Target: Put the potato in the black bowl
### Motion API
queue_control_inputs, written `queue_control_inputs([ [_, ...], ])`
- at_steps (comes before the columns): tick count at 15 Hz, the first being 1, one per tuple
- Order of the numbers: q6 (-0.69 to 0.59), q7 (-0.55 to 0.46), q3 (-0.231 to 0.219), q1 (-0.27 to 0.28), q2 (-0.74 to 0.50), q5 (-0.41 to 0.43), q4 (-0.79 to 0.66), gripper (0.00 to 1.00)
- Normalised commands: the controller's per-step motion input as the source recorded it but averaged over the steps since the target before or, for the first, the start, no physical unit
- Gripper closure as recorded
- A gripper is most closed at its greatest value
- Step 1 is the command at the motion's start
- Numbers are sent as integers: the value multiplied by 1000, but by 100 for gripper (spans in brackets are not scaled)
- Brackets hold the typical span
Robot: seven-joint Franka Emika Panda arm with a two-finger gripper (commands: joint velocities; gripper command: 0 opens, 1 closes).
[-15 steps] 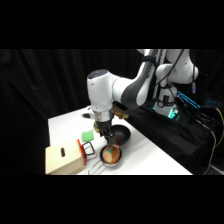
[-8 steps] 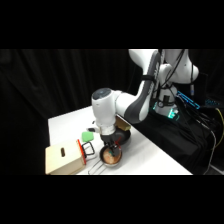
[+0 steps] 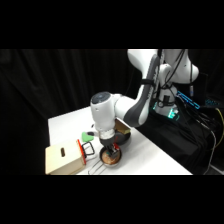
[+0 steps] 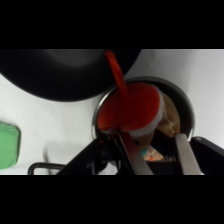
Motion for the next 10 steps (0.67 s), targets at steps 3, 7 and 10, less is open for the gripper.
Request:
queue_control_inputs([
  [3,-41,110,-62,68,68,-63,137,98],
  [7,-238,188,-99,118,-126,-119,63,95],
  [10,-402,208,-89,123,-395,-151,-45,95],
])
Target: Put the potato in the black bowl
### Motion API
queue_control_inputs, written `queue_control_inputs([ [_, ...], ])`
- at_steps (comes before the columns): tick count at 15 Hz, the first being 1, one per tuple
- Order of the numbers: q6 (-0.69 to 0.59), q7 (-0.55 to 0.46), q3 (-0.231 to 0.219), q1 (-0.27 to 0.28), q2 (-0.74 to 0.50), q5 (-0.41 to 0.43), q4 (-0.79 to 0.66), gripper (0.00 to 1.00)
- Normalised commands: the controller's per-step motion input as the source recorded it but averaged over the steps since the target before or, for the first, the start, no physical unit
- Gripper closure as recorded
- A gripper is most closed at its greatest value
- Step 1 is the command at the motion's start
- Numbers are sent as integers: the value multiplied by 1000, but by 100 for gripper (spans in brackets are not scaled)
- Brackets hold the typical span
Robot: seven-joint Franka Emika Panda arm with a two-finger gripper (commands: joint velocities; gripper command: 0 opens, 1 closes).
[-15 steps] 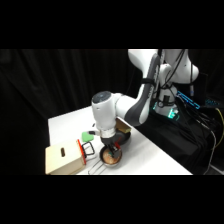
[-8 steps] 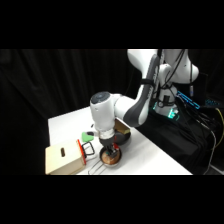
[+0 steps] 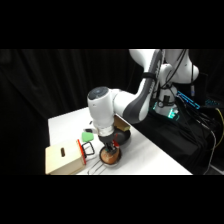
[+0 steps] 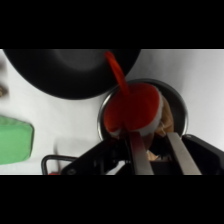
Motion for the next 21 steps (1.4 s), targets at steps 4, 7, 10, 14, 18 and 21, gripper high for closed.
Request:
queue_control_inputs([
  [4,-368,234,-84,100,-458,-224,-97,94],
  [7,-207,157,-49,3,-391,-201,-180,94],
  [10,-43,72,-24,-85,-443,-134,-374,94],
  [14,82,25,-17,-132,-512,-97,-530,94],
  [18,154,-40,-2,-134,-358,-29,-421,94],
  [21,243,-43,20,-83,-105,15,-261,95],
])
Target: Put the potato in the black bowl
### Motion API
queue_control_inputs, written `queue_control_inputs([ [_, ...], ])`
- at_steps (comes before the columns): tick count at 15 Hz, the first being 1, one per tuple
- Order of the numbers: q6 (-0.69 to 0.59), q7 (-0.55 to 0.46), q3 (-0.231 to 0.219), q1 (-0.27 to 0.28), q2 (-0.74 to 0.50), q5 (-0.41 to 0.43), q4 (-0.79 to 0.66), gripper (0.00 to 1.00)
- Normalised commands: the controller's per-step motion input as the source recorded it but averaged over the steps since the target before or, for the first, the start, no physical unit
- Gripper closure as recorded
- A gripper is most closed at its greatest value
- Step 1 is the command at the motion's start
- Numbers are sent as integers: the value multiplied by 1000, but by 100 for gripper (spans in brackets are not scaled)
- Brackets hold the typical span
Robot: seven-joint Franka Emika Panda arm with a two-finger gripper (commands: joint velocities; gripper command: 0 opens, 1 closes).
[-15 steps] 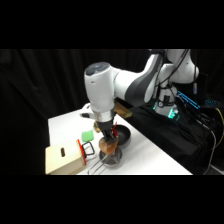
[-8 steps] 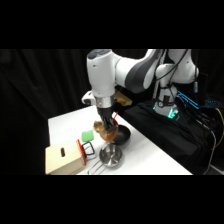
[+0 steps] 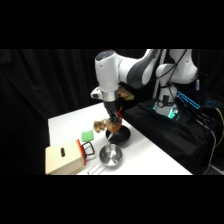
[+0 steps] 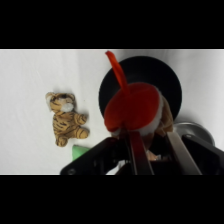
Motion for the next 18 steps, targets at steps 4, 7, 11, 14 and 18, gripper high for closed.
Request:
queue_control_inputs([
  [4,338,-72,4,-72,131,36,-104,60],
  [7,284,-102,-32,-60,136,28,-13,36],
  [11,54,-114,-50,-27,-42,12,6,4],
  [14,-187,-73,-33,18,-315,-43,-32,0],
  [18,-375,-88,16,19,-421,-11,16,0],
])
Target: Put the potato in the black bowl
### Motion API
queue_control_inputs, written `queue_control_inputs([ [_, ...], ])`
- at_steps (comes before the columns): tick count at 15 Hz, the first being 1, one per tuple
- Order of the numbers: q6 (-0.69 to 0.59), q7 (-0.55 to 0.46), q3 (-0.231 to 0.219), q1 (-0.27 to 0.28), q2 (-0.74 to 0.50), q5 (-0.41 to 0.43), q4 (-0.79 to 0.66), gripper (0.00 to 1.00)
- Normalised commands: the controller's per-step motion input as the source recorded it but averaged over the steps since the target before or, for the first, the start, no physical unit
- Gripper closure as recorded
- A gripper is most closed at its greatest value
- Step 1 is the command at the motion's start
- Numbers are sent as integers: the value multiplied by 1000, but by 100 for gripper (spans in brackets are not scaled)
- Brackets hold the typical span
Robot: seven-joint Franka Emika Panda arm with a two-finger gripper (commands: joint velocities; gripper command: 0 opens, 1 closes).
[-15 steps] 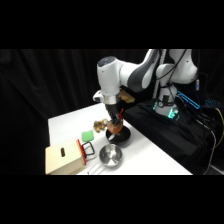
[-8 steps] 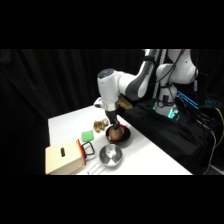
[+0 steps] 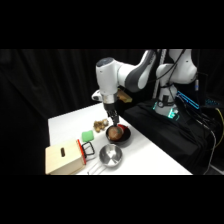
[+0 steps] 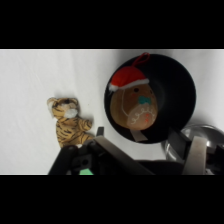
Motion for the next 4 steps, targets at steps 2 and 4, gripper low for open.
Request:
queue_control_inputs([
  [2,-385,-132,41,-11,-323,44,118,0],
  [4,-300,-198,44,-30,-212,100,162,0],
])
